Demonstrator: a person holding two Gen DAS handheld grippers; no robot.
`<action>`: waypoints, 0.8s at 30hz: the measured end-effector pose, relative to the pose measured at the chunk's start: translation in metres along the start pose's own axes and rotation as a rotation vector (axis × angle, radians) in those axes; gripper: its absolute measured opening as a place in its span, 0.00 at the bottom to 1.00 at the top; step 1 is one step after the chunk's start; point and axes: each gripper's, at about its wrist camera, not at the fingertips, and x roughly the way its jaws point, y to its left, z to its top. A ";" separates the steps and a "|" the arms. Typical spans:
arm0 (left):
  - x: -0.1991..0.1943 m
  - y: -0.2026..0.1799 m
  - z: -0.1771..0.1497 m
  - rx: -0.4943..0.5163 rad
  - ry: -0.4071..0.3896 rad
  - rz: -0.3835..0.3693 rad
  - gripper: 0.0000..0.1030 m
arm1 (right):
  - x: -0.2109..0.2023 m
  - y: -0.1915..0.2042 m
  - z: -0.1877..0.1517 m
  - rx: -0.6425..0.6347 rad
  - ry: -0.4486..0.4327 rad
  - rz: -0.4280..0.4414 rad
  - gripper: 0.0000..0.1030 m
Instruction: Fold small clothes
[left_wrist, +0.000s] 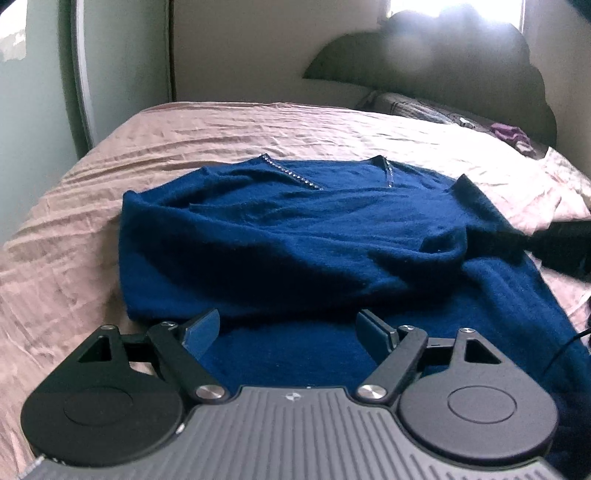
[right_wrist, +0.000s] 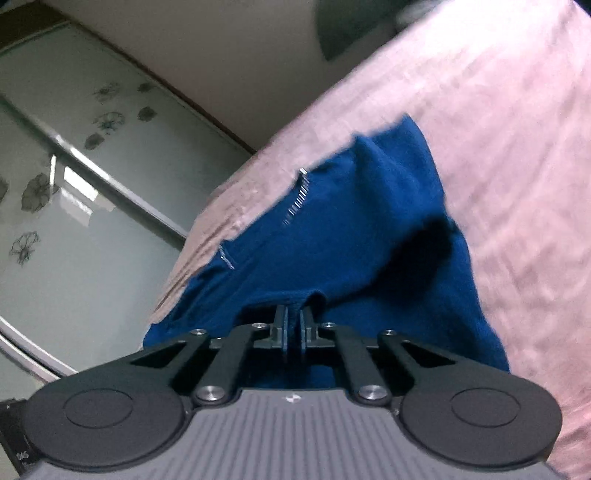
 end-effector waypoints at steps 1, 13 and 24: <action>0.001 -0.001 0.000 0.012 -0.001 0.003 0.80 | -0.003 0.009 0.007 -0.027 -0.009 0.021 0.05; 0.003 0.005 -0.006 0.011 -0.003 0.003 0.83 | -0.017 0.090 0.060 -0.258 -0.132 0.053 0.06; 0.006 0.010 -0.006 -0.017 0.015 -0.010 0.84 | -0.001 -0.006 -0.029 0.201 0.129 0.049 0.79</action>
